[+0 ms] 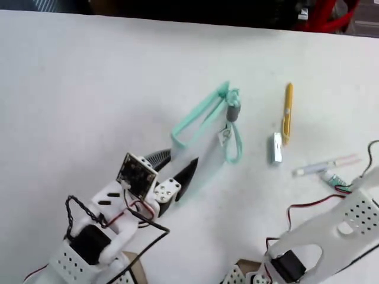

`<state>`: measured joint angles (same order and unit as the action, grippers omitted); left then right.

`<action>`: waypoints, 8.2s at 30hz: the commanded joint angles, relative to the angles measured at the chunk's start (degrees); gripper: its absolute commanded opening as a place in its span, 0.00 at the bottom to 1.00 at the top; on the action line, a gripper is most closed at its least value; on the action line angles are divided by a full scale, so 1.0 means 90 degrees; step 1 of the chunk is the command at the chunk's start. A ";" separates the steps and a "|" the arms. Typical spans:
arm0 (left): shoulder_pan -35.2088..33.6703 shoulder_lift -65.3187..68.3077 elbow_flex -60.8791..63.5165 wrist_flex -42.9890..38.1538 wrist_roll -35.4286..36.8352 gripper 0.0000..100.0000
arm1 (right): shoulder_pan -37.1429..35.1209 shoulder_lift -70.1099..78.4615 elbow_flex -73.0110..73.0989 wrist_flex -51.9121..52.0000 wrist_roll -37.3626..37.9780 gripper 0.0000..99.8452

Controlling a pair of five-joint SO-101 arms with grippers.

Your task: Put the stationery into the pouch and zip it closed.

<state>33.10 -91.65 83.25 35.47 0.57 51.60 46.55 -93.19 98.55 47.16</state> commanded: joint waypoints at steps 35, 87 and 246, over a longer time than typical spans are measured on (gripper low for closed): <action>0.0337 -0.0063 -0.2540 0.4396 -0.0781 0.14 | -0.0425 -0.6501 1.2835 -0.3726 0.3389 0.02; -0.0405 -0.0063 -0.1700 0.3595 -0.0703 0.26 | 0.0171 -0.4107 1.4027 -0.6716 0.5031 0.04; -0.0435 -0.0063 -0.0430 0.0723 -0.0166 0.11 | -1.0418 -0.8845 0.9709 -0.0005 -0.2716 0.20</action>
<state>29.58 -91.56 77.98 52.70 -1.10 -42.37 -33.45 -5.19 98.37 22.99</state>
